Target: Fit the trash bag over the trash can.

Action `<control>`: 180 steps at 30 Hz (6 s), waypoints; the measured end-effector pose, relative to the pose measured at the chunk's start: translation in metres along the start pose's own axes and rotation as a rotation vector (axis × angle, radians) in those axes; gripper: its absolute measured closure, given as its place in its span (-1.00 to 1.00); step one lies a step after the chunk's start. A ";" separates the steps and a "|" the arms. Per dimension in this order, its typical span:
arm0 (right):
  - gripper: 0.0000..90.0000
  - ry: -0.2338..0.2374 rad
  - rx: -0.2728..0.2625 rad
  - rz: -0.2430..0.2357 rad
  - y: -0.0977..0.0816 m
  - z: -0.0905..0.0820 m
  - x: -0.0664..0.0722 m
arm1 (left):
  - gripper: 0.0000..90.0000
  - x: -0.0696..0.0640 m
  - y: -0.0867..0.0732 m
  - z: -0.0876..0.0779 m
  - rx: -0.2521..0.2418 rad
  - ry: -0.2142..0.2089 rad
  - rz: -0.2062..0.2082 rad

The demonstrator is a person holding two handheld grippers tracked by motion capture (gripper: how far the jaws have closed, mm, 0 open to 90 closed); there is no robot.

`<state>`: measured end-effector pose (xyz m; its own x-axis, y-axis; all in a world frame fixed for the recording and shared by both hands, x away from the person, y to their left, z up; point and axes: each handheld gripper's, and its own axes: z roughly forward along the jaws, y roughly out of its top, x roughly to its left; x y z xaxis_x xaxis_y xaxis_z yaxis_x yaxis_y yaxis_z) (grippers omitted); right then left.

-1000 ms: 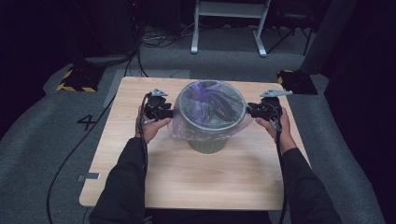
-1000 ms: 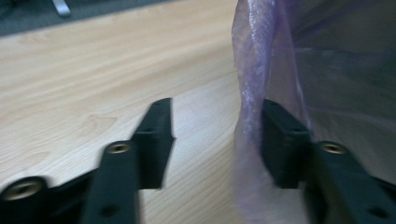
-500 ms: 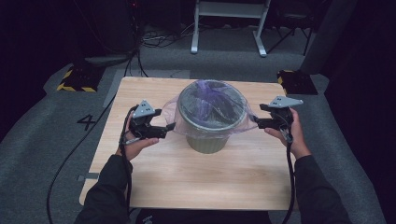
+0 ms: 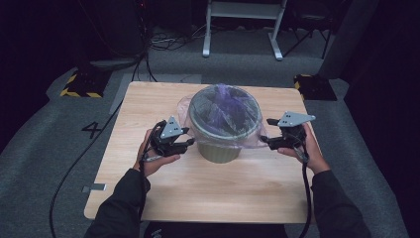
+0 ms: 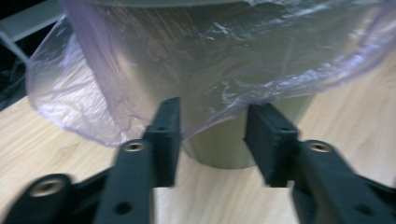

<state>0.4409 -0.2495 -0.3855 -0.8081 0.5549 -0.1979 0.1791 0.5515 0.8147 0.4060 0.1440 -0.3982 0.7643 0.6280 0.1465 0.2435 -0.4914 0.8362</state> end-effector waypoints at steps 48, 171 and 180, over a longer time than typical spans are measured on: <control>0.92 0.108 0.313 0.149 -0.053 0.065 0.014 | 1.00 -0.013 -0.061 0.044 0.198 -0.052 0.033; -0.55 -0.012 -0.131 0.035 0.083 -0.019 0.007 | -0.68 -0.040 -0.121 -0.002 0.217 -0.043 -0.166; -0.54 0.001 -0.103 0.042 0.104 0.000 0.003 | -0.68 -0.040 -0.121 -0.002 0.218 -0.043 -0.165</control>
<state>0.4569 -0.1902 -0.3016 -0.8018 0.5752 -0.1620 0.1540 0.4609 0.8740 0.3451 0.1795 -0.5040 0.7272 0.6864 -0.0091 0.4860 -0.5054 0.7130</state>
